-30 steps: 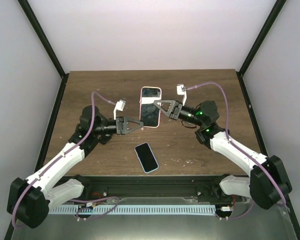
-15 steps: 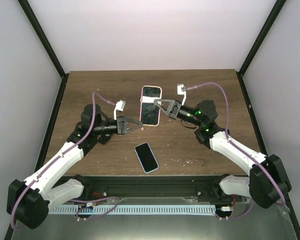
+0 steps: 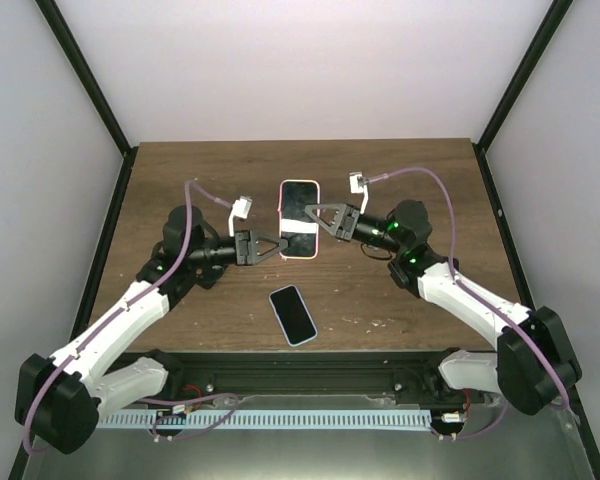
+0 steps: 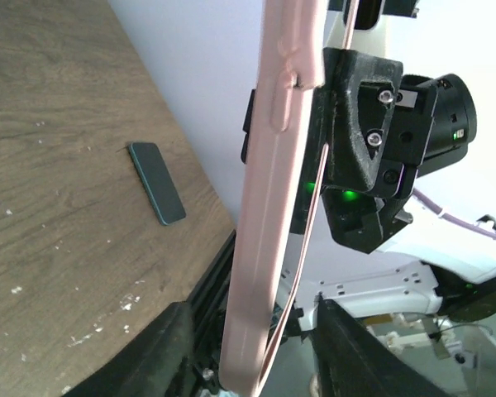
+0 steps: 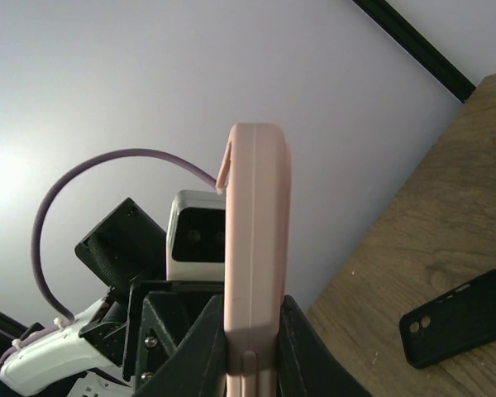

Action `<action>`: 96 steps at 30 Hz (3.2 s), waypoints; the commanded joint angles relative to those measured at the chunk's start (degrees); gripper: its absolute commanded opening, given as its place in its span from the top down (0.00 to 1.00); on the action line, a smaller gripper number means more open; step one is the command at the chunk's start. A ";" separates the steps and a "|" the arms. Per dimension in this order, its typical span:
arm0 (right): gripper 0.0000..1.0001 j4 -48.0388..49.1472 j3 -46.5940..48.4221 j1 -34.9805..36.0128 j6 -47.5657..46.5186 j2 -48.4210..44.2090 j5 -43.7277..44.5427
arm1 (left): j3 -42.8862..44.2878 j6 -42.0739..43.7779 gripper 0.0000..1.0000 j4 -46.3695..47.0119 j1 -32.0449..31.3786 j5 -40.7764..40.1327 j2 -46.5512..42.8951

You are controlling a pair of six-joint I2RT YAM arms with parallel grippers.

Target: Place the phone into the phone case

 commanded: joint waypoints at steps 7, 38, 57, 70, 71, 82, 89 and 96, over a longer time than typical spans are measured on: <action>0.96 1.07 -0.64 1.23 0.38 1.28 -0.80 | 1.69 3.28 1.00 -3.00 -0.05 -2.96 3.13; 0.99 -42.99 14.02 -12.09 -30.55 21.87 5.92 | 6.20 18.98 0.00 -33.64 3.91 -23.84 0.17; 0.93 -49.14 19.58 -13.52 -29.30 41.39 13.07 | 7.88 16.71 0.00 -40.01 10.37 -32.69 5.68; 0.50 -49.01 17.97 -13.50 -29.72 36.25 12.99 | 10.68 16.39 0.03 -41.03 20.09 -35.45 15.13; 0.45 -49.18 17.82 -13.49 -29.81 35.34 13.12 | 10.42 15.17 0.03 -40.33 20.97 -36.16 15.67; 0.00 -53.70 16.27 -13.62 -32.16 25.37 19.48 | 8.82 11.11 0.18 -31.46 23.31 -44.28 20.76; 0.00 -56.69 16.04 -14.08 -34.12 19.73 23.88 | 14.32 17.91 0.04 -33.48 26.92 -43.52 31.97; 0.00 -60.66 17.39 -16.61 -36.27 17.85 26.10 | 15.80 19.44 0.13 -31.21 26.74 -38.82 39.65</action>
